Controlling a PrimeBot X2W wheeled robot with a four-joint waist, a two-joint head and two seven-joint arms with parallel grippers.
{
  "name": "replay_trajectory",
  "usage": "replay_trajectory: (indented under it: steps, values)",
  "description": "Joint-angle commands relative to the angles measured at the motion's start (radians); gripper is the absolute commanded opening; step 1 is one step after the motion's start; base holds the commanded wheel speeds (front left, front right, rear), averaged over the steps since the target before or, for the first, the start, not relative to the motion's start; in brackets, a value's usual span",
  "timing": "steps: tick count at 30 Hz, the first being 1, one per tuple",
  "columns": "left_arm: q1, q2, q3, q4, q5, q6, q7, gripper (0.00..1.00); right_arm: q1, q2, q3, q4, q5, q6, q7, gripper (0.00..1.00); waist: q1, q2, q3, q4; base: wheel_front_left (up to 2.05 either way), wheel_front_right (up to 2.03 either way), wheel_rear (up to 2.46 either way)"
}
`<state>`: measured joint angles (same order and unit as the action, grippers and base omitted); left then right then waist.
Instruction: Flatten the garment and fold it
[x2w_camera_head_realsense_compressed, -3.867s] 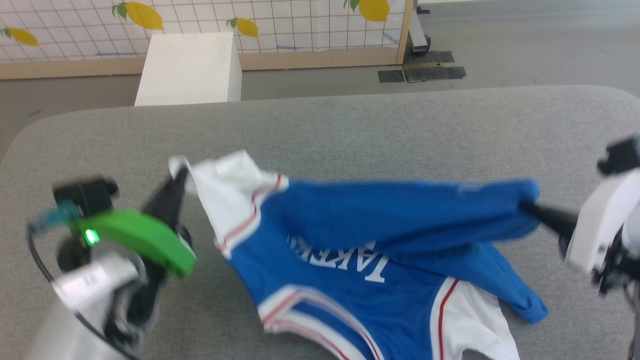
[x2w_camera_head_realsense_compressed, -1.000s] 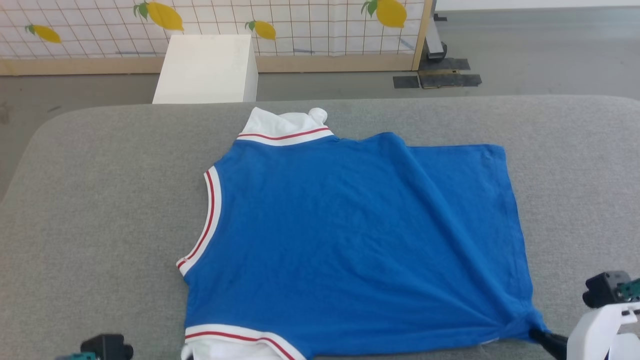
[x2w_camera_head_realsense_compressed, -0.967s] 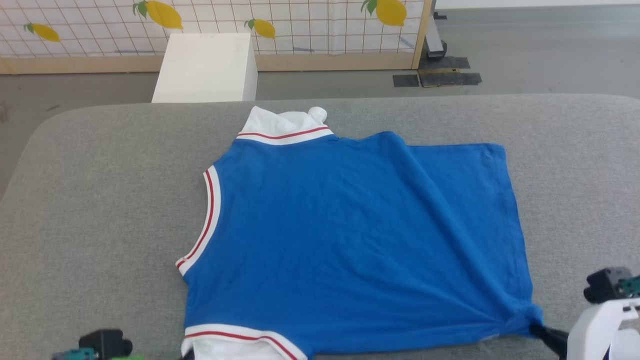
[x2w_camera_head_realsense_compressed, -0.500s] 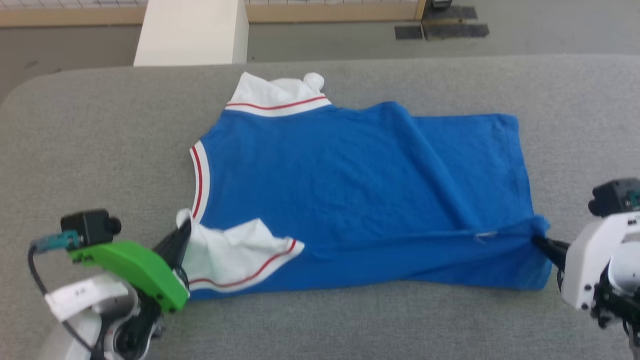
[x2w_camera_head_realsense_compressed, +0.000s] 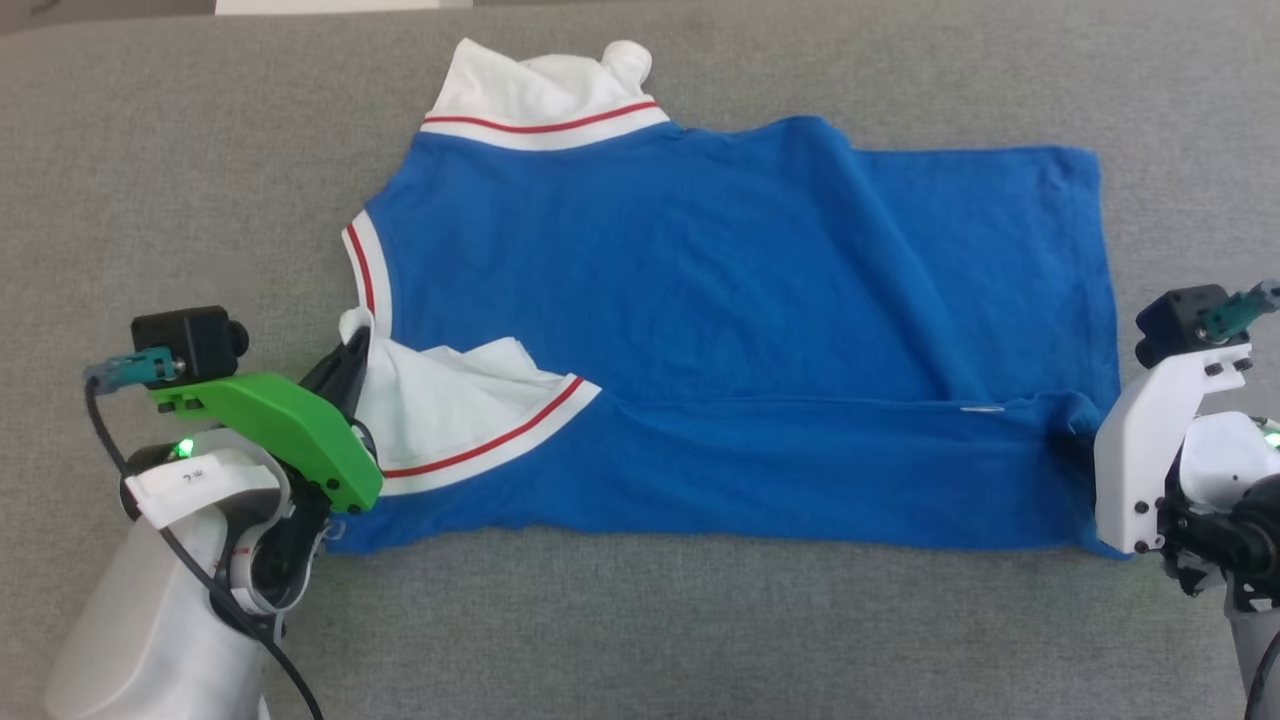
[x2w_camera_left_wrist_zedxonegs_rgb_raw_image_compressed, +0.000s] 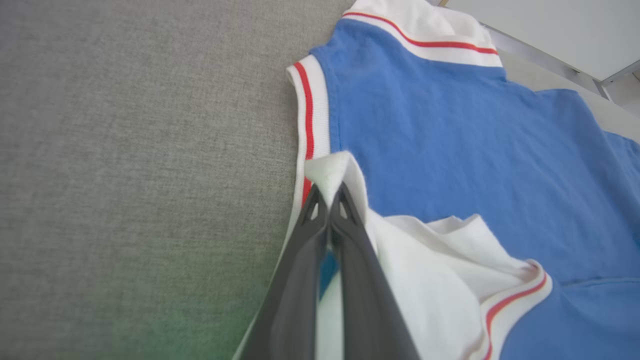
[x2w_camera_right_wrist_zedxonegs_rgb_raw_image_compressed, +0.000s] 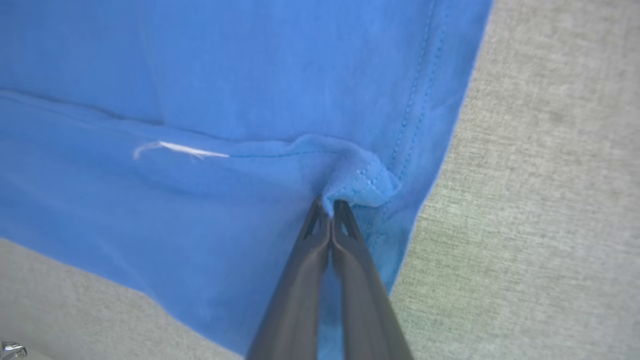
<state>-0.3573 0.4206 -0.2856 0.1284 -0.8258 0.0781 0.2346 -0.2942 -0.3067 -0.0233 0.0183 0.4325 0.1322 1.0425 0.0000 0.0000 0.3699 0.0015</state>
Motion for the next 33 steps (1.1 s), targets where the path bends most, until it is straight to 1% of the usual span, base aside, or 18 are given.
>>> replay_trajectory:
  steps: [1, 6, 7, 8, 9, 14, 18, 21, 25, 28, 30, 33]
  values:
    - [-0.024, -0.005, -0.006, 0.025, 0.016, -0.011, -0.014, 0.0, -0.008, 0.004, 0.01, 0.012, -0.007, -0.002, 0.02, 0.0, 0.0, 0.0, 0.021, 0.011, 0.0, 0.0, 0.0]
    - [-0.044, -0.022, -0.029, 0.102, 0.023, -0.034, -0.027, 0.0, 0.002, 0.012, 0.012, 0.021, -0.016, -0.002, 0.08, 0.0, 0.0, 0.0, 0.011, 0.013, 0.0, 0.0, 0.0]
    - [-0.047, -0.026, -0.032, 0.116, 0.024, -0.039, -0.032, 0.15, 0.005, 0.014, 0.01, 0.02, -0.015, -0.002, 0.082, 0.12, 0.0, 0.0, 0.003, 0.014, 0.0, 0.0, 0.0]
    - [-0.049, -0.029, -0.036, 0.126, 0.024, -0.043, -0.035, 0.47, 0.008, 0.016, 0.006, 0.018, -0.013, -0.002, 0.081, 0.94, 0.0, 0.0, -0.001, 0.016, 0.0, 0.0, 0.0]
    - [-0.053, -0.031, -0.04, 0.137, 0.029, -0.048, -0.042, 1.0, 0.011, 0.017, 0.001, 0.015, -0.011, -0.002, 0.076, 1.0, 0.0, 0.0, -0.011, 0.017, 0.0, 0.0, 0.0]
    - [-0.062, -0.027, -0.048, 0.168, 0.056, -0.056, -0.084, 1.0, 0.029, 0.035, -0.036, 0.002, 0.007, -0.002, 0.037, 1.0, 0.0, 0.0, -0.073, 0.019, 0.0, 0.0, 0.0]
    - [-0.047, -0.002, -0.062, 0.167, 0.11, -0.049, -0.134, 1.0, 0.06, 0.051, -0.077, -0.024, 0.024, -0.002, -0.013, 1.0, 0.0, 0.0, -0.139, 0.02, 0.0, 0.0, 0.0]
    - [-0.014, 0.026, -0.073, 0.144, 0.173, -0.027, -0.2, 1.0, 0.095, 0.067, -0.109, -0.066, 0.037, -0.002, -0.083, 1.0, 0.0, 0.0, -0.186, 0.019, 0.0, 0.0, 0.0]
    - [0.074, 0.027, -0.059, 0.08, 0.207, -0.001, -0.33, 1.0, 0.16, 0.084, -0.137, -0.127, 0.045, -0.002, -0.213, 1.0, 0.0, 0.0, -0.228, 0.023, 0.0, 0.0, 0.0]
    - [0.152, 0.025, -0.064, 0.045, 0.22, 0.009, -0.387, 1.0, 0.216, 0.087, -0.142, -0.153, 0.046, -0.002, -0.272, 1.0, 0.0, 0.0, -0.242, 0.024, 0.0, 0.0, 0.0]
    - [0.199, 0.02, -0.076, 0.035, 0.219, 0.018, -0.388, 1.0, 0.248, 0.097, -0.149, -0.163, 0.052, -0.002, -0.297, 1.0, 0.0, 0.0, -0.248, 0.022, 0.0, 0.0, 0.0]
    - [0.241, 0.007, -0.089, 0.039, 0.192, 0.036, -0.334, 1.0, 0.284, 0.112, -0.154, -0.174, 0.061, -0.002, -0.314, 1.0, 0.0, 0.0, -0.252, 0.017, 0.0, 0.0, 0.0]
